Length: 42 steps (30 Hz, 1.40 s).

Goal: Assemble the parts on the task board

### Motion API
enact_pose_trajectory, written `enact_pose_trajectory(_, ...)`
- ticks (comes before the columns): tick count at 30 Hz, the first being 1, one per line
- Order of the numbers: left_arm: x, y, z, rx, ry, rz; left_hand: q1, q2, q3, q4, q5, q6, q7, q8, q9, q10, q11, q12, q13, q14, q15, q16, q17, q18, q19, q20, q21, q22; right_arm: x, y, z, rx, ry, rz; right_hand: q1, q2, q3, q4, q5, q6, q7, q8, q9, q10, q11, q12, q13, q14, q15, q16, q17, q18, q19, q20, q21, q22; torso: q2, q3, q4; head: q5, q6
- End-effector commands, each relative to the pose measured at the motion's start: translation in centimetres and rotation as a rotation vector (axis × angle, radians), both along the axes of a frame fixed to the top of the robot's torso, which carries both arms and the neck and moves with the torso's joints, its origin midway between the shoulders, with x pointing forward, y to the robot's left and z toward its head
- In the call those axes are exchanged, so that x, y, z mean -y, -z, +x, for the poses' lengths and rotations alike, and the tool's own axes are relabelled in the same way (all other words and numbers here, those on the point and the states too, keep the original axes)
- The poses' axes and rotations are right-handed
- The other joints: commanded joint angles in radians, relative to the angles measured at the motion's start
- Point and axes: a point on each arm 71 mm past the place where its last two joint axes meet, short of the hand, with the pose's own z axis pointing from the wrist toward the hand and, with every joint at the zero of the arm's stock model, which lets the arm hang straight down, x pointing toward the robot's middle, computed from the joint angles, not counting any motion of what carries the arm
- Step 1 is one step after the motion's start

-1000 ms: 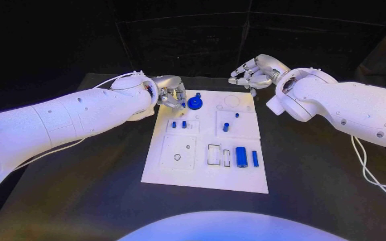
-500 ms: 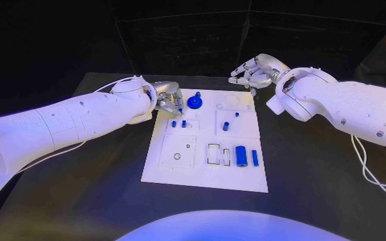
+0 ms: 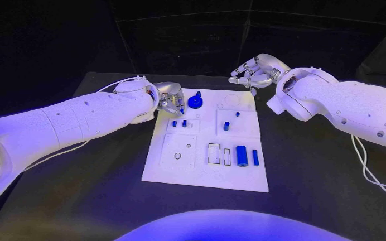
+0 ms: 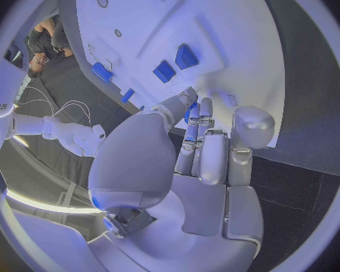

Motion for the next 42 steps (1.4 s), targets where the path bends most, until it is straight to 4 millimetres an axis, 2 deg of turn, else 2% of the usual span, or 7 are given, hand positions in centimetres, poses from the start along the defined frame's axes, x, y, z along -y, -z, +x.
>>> enact_pose_trajectory(1, 0.09, 0.12, -0.02, -0.013, 0.004, 0.015, -0.008, 0.003, -0.005, -0.001, -0.003, 0.004, 0.0, -0.007, -0.001, 0.006, 0.001, -0.005, -0.001, 0.02, -0.009, -0.001, -0.001, -0.006, -0.002, -0.005, -0.001, -0.001, -0.1, -0.1, 0.0, 0.0, -0.007, 0.002, 0.001, 0.012, -0.006, 0.0, 0.005, -0.008, -0.002, 0.004, 0.0, -0.007, 0.0, 0.002, -0.001, 0.016, -0.002, -0.004, 0.0, 0.012, -0.008, -0.001, -0.003, -0.001, 0.0, -0.0003, 0.0001, -0.001, 0.001)
enact_pose_trajectory(35, 0.5, 0.29, -0.04, -0.024, 0.009, 0.023, -0.006, 0.006, -0.004, -0.002, -0.003, 0.006, 0.0, -0.008, -0.001, 0.008, 0.0, -0.008, -0.001, 0.019, -0.009, -0.003, -0.003, -0.006, -0.004, -0.005, -0.002, -0.001, -0.07, -0.1, -0.01, -0.001, -0.007, 0.002, 0.001, 0.012, -0.006, 0.0, 0.005, -0.008, -0.002, 0.004, 0.0, -0.007, 0.0, 0.002, -0.001, 0.016, -0.002, -0.004, 0.0, 0.012, -0.008, -0.001, -0.003, -0.001, 0.0, -0.0005, -0.0005, -0.003, -0.004)
enact_pose_trajectory(42, 0.56, 0.39, -0.01, -0.035, 0.005, 0.032, -0.009, 0.0, -0.008, -0.002, -0.003, -0.003, 0.004, -0.018, -0.005, 0.003, 0.004, -0.018, -0.003, 0.017, -0.007, -0.005, -0.006, -0.006, -0.007, -0.004, -0.004, -0.002, -0.08, -0.1, -0.02, -0.001, -0.007, 0.002, 0.001, 0.012, -0.006, 0.0, 0.005, -0.008, -0.002, 0.004, 0.0, -0.007, 0.0, 0.002, -0.001, 0.016, -0.002, -0.004, 0.0, 0.012, -0.008, -0.001, -0.003, -0.001, -0.001, 0.0007, -0.0003, -0.004, -0.004)
